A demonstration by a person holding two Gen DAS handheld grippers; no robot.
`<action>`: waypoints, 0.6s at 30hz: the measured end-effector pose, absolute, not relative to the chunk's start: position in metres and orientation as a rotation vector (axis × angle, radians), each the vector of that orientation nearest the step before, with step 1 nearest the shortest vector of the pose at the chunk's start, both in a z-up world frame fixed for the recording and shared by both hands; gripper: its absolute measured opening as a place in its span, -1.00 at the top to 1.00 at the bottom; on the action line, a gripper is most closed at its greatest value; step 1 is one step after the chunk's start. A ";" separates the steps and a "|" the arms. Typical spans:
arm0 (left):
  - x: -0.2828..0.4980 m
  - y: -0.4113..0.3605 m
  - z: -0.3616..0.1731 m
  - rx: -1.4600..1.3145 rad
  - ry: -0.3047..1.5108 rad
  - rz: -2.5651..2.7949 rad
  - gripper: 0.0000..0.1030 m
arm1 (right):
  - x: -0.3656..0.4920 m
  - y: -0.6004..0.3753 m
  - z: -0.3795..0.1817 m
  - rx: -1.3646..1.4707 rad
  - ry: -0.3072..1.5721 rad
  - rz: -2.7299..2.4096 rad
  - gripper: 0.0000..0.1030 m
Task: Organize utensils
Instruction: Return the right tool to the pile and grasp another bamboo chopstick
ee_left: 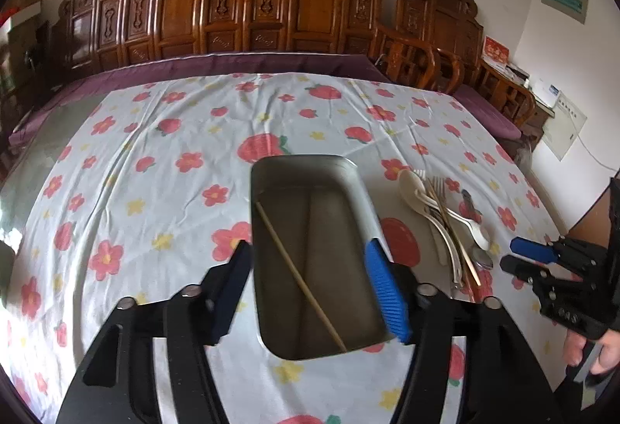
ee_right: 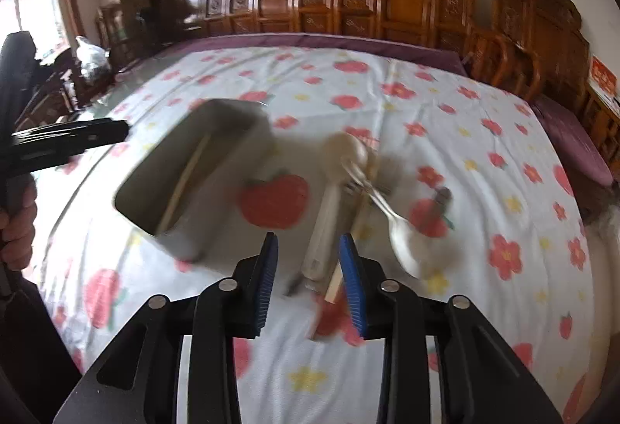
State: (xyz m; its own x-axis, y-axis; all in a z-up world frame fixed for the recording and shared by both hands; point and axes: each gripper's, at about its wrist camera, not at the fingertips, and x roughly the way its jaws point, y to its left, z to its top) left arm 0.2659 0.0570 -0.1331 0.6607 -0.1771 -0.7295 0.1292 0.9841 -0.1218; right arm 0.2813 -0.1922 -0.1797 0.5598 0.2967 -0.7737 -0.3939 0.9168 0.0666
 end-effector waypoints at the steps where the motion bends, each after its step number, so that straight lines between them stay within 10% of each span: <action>1: 0.265 0.054 -0.134 -0.058 0.828 -0.178 -0.27 | 0.283 -0.198 -0.183 -0.116 0.896 0.398 0.39; 18: 0.249 0.003 -0.148 0.017 0.840 -0.256 -0.57 | 0.319 -0.198 -0.241 -0.047 1.020 0.355 0.67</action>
